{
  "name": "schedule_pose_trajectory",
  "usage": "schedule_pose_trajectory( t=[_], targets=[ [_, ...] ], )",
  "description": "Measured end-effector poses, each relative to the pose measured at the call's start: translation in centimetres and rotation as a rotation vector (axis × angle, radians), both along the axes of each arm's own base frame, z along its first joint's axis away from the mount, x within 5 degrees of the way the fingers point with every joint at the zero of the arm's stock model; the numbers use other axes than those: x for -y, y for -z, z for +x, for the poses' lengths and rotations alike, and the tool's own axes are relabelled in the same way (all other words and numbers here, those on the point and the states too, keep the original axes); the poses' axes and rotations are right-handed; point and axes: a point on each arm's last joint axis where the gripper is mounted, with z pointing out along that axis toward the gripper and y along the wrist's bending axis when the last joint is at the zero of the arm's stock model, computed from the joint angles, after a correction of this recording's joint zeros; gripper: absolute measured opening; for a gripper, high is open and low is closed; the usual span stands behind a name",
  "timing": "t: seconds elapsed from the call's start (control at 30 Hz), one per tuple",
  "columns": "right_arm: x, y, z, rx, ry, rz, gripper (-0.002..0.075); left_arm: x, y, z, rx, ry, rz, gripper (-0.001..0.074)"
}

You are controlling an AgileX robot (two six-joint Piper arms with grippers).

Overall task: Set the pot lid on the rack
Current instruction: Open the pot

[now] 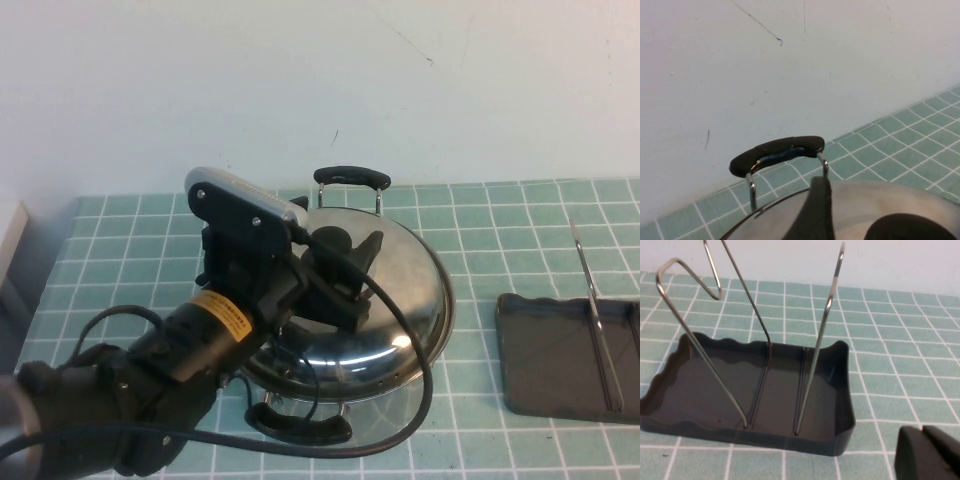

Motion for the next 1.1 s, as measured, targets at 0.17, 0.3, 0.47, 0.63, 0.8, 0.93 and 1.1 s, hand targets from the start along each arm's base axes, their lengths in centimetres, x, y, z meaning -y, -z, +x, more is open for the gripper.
schedule_pose_trajectory(
  t=[0.17, 0.3, 0.47, 0.63, 0.8, 0.93, 1.1],
  targets=[
    [0.0, 0.0, 0.0, 0.000, 0.000, 0.000, -0.0001, 0.8, 1.4, 0.9, -0.024, 0.003, 0.007, 0.0623],
    [0.0, 0.0, 0.0, 0.000, 0.000, -0.002, -0.0001, 0.9, 2.6, 1.3, -0.062, -0.016, 0.011, 0.0504],
    [0.0, 0.0, 0.0, 0.000, 0.000, -0.002, -0.0001, 1.0, 2.5, 1.4, -0.039, -0.012, 0.001, 0.0464],
    [0.0, 0.0, 0.0, 0.000, 0.000, -0.002, -0.0001, 0.9, 1.1, 1.0, 0.015, 0.002, -0.022, 0.0464],
    [0.0, 0.0, 0.0, 0.000, 0.000, -0.002, -0.0001, -0.3, -4.6, -1.4, 0.139, 0.052, -0.154, 0.0464],
    [0.0, 0.0, 0.0, 0.000, 0.000, -0.002, -0.0001, -1.5, -8.0, -3.8, 0.055, 0.111, -0.332, 0.0464],
    [-0.9, -0.2, 0.1, 0.034, 0.042, 0.439, -0.0001, -2.2, -8.8, -5.4, -0.187, 0.149, -0.487, 0.0464]
  ],
)
